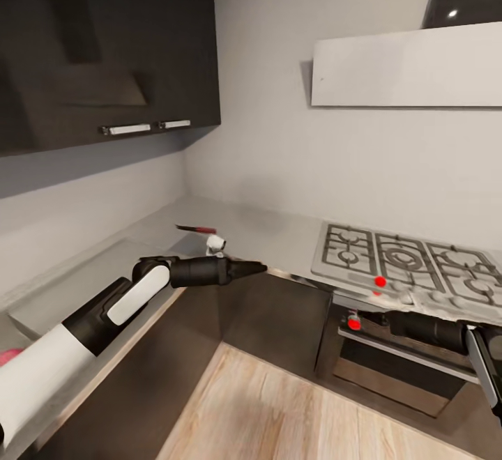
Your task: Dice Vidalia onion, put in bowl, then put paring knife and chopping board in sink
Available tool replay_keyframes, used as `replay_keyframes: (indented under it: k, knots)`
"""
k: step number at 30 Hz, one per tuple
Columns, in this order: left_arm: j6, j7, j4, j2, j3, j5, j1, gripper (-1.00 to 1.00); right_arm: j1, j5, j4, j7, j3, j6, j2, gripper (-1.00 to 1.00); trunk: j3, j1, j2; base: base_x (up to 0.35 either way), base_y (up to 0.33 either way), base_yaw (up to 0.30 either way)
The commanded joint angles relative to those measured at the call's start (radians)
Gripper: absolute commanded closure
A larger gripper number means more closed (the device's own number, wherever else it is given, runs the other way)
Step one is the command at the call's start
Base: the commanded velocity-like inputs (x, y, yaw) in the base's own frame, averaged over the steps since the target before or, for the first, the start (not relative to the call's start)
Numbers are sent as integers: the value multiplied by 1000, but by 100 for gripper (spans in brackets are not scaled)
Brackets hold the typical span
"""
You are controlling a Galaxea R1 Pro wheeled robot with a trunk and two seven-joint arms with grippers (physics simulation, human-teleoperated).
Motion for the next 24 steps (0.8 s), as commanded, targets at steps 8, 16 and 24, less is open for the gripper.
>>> replay_keyframes:
  k: [8, 16, 24]
  knots:
    - [11, -3, 0, 2, 0, 10, -2, -100, -1, 43, -155, -20, -39, 74, 5, -100, -2, 1, -2, 336, -101, 0]
    - [10, -2, 1, 3, 2, 10, -1, -100, 0, 25, -242, 265, -121, -87, 4, -100, -2, 1, -2, 336, -100, 0]
    - [7, 2, 2, 3, 2, 10, -1, -100, 0, 115, -236, 264, -7, 17, 6, -100, -2, 1, -2, 336, -55, 0]
